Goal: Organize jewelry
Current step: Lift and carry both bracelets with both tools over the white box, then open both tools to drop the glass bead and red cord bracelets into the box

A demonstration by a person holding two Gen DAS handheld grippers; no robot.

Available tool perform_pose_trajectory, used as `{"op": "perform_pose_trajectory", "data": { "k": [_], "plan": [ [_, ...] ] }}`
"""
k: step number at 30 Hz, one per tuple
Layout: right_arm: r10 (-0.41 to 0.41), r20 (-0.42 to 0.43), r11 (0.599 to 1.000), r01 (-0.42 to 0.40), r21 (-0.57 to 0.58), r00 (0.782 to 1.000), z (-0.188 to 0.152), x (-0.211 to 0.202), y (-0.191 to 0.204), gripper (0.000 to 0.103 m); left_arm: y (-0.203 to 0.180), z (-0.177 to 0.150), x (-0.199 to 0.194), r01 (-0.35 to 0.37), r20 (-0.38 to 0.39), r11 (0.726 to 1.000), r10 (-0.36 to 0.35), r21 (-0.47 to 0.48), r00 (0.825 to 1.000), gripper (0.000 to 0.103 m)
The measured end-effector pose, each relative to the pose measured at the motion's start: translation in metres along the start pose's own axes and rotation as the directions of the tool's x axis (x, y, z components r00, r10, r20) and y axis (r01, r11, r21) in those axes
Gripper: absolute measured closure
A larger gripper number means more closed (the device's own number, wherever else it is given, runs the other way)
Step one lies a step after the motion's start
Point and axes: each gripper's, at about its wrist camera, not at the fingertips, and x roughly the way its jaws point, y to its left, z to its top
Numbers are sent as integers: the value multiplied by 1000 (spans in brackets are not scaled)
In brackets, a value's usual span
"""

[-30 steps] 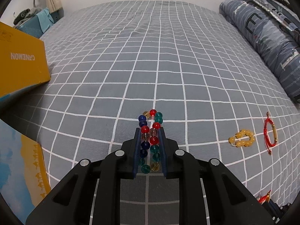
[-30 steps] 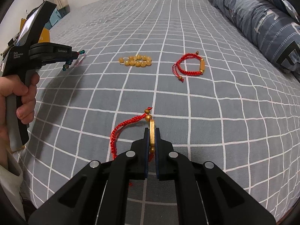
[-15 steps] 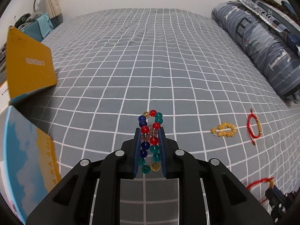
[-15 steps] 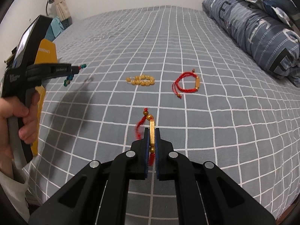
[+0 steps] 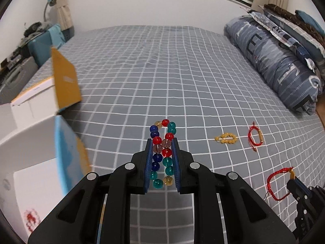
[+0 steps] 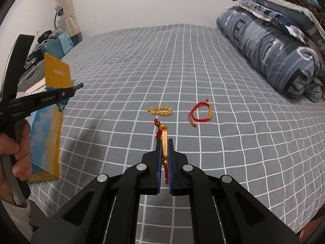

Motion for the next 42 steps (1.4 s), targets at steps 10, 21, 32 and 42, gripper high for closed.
{"op": "perform_pose_trajectory", "data": {
  "k": [10,21,32,42],
  "plan": [
    [29,58,1000,-28,-14,998,19,-29,39,99,23,-19,-72,11,70,1000,-10,-19,997,85],
    [137,95,987,-128,-102,986,39,-36,124,99,96,-50,-116,-70,117,992,82,-104,990,85],
    [310,109,932,-279,-233,944,42,-48,242,99,180,-80,-141,-179,109,961,205,-209,973,85],
    [339,-27,884,-329,-332,940,18,-8,332,99,250,-123,-137,-266,22,920,284,-288,959,85]
  ]
}}
